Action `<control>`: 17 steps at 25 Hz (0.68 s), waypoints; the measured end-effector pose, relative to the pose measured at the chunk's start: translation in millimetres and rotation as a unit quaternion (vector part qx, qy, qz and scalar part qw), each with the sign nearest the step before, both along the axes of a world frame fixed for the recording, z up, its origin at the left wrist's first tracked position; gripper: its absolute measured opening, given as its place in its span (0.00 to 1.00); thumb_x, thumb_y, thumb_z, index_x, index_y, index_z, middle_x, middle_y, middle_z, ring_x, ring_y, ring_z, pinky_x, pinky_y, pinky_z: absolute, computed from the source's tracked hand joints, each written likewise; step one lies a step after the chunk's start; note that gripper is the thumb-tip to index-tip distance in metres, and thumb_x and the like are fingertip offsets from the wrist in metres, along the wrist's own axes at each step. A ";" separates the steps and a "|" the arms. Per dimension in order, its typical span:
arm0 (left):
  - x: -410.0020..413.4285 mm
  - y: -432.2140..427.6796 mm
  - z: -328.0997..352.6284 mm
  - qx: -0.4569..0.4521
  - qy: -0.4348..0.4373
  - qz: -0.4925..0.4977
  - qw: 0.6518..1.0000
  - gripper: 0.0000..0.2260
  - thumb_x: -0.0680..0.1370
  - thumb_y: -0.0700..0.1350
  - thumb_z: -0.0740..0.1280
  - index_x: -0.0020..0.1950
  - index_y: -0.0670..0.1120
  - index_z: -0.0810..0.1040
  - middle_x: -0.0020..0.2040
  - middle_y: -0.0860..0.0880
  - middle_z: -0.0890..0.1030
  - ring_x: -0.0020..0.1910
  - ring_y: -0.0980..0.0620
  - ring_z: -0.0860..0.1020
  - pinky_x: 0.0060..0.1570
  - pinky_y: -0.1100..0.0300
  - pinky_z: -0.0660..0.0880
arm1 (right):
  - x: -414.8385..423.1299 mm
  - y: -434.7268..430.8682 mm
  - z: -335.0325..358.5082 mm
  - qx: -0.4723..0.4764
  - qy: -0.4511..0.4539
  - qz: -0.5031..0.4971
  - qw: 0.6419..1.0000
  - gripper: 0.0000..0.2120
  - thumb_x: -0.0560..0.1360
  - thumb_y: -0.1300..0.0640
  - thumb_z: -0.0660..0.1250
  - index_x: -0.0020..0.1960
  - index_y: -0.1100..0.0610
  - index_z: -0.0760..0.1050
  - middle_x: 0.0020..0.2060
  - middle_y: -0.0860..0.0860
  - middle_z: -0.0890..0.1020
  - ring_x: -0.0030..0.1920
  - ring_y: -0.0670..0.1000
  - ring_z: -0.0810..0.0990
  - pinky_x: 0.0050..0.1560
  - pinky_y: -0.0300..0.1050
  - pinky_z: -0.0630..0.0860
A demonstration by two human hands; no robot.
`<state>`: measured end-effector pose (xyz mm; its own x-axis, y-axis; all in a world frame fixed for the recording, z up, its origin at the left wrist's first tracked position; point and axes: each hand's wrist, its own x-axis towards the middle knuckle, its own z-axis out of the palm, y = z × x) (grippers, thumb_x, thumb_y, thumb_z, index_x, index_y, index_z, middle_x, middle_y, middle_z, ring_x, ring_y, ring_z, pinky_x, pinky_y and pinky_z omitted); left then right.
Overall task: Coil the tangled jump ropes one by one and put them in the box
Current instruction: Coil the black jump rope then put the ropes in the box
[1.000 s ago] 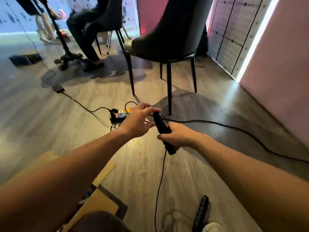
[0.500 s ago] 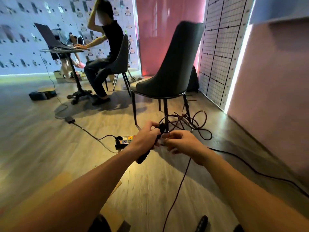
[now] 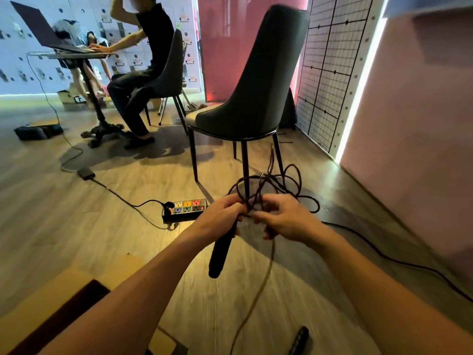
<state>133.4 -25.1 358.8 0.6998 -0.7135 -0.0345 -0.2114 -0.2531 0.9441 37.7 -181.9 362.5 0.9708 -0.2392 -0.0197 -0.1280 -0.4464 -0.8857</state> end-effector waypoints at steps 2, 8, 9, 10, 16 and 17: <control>12.9 5.3 -5.5 0.035 -0.037 0.015 0.999 0.11 0.83 0.49 0.61 0.44 0.50 0.78 0.42 0.44 0.78 0.31 0.50 0.75 0.32 0.57 0.74 | 3.5 -15.9 3.1 -0.053 -0.065 -0.081 0.993 0.09 0.78 0.55 0.70 0.57 0.48 0.81 0.47 0.47 0.85 0.37 0.42 0.80 0.36 0.39 0.75; 36.1 24.9 -10.9 0.103 -0.089 0.028 0.990 0.13 0.83 0.51 0.61 0.45 0.48 0.82 0.55 0.42 0.79 0.34 0.52 0.78 0.36 0.60 0.76 | -1.5 -75.6 -18.8 -0.027 -0.049 -0.271 0.961 0.12 0.80 0.47 0.66 0.41 0.50 0.83 0.37 0.49 0.85 0.33 0.46 0.77 0.36 0.40 0.71; 34.5 25.7 -10.4 0.102 -0.095 0.002 0.990 0.12 0.83 0.51 0.62 0.46 0.49 0.83 0.56 0.45 0.76 0.36 0.52 0.78 0.37 0.63 0.77 | -1.6 -84.9 -29.0 -0.017 -0.013 -0.313 0.950 0.15 0.80 0.47 0.65 0.42 0.54 0.83 0.36 0.52 0.84 0.31 0.49 0.74 0.34 0.41 0.69; 31.9 26.1 -9.4 0.093 -0.090 -0.027 0.991 0.12 0.82 0.51 0.63 0.47 0.49 0.84 0.57 0.47 0.72 0.38 0.52 0.78 0.40 0.65 0.77 | -2.5 -91.3 -39.3 -0.001 0.022 -0.349 0.937 0.18 0.81 0.48 0.63 0.44 0.60 0.83 0.36 0.55 0.84 0.30 0.51 0.72 0.32 0.42 0.66; 28.6 30.4 -2.1 0.009 -0.086 -0.005 0.996 0.12 0.83 0.47 0.62 0.45 0.46 0.82 0.47 0.47 0.76 0.37 0.50 0.76 0.39 0.61 0.75 | -13.7 -95.8 -58.1 0.112 0.155 -0.418 0.888 0.17 0.84 0.53 0.58 0.62 0.66 0.73 0.35 0.58 0.83 0.27 0.54 0.78 0.31 0.41 0.68; 29.9 32.2 -1.3 0.008 -0.093 0.010 0.996 0.12 0.83 0.46 0.62 0.43 0.47 0.81 0.44 0.47 0.78 0.37 0.51 0.76 0.38 0.62 0.74 | -13.8 -97.2 -58.6 0.127 0.167 -0.424 0.881 0.17 0.84 0.54 0.58 0.64 0.66 0.72 0.35 0.58 0.82 0.28 0.54 0.79 0.32 0.41 0.69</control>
<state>163.3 7.1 357.5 0.7096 -0.6994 0.0856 -0.3767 -0.2739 0.8849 23.9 -279.0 304.0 0.3741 -0.8225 -0.4285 -0.5926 0.1433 -0.7926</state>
